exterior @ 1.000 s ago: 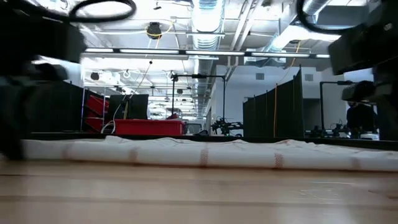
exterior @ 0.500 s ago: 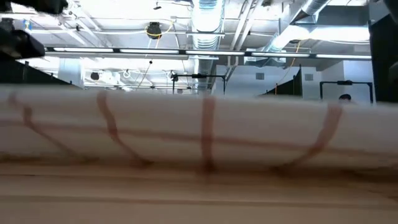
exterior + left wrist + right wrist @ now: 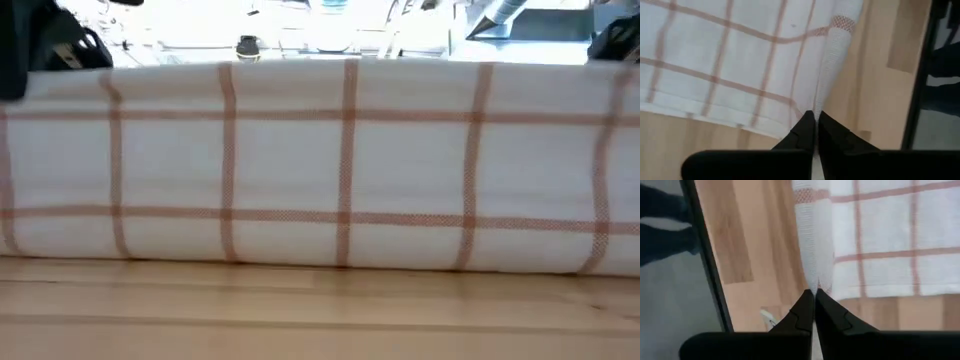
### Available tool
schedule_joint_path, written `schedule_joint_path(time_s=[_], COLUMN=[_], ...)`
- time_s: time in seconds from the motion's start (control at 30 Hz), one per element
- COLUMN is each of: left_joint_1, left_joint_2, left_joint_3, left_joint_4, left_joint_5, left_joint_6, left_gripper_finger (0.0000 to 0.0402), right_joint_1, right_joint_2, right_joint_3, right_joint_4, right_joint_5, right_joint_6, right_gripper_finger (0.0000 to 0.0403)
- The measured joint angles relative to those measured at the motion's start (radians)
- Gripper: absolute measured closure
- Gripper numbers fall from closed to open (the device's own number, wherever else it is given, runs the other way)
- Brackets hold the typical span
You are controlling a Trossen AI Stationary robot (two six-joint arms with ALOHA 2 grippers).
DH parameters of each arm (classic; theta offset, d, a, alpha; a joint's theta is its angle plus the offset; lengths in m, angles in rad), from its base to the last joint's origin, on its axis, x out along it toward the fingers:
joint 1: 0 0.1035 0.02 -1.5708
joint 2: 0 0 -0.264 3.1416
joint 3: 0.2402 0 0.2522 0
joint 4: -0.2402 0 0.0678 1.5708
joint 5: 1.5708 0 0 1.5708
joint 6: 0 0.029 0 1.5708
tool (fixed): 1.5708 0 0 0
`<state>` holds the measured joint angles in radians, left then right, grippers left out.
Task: Roll towel
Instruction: Roll the towel
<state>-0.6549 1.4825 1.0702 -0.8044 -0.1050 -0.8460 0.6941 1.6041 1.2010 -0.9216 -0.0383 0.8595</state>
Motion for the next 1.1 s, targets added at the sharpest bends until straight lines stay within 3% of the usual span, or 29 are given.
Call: schedule_joint_path(time_s=[0.27, 0.67, 0.87, 1.1], left_joint_1=[0.074, 0.140, 0.184, 0.246], left_joint_2=[-0.011, -0.010, -0.008, -0.011], left_joint_3=[-0.100, -0.280, -0.322, -0.312], left_joint_4=[0.060, 0.223, 0.270, 0.201], left_joint_5=[0.050, 0.070, 0.068, 0.064], left_joint_6=[0.095, 0.162, 0.201, 0.249], left_gripper_finger=[0.0401, 0.0401, 0.0401, 0.0388], right_joint_1=[-0.119, -0.268, -0.323, -0.361], right_joint_2=[-0.117, -0.118, -0.118, -0.122], right_joint_3=[-0.185, -0.427, -0.501, -0.507], right_joint_4=[0.111, 0.378, 0.466, 0.454], right_joint_5=[-0.020, -0.113, -0.144, -0.152], right_joint_6=[-0.052, -0.175, -0.203, -0.209], right_gripper_finger=[0.0403, 0.0403, 0.0403, 0.0385])
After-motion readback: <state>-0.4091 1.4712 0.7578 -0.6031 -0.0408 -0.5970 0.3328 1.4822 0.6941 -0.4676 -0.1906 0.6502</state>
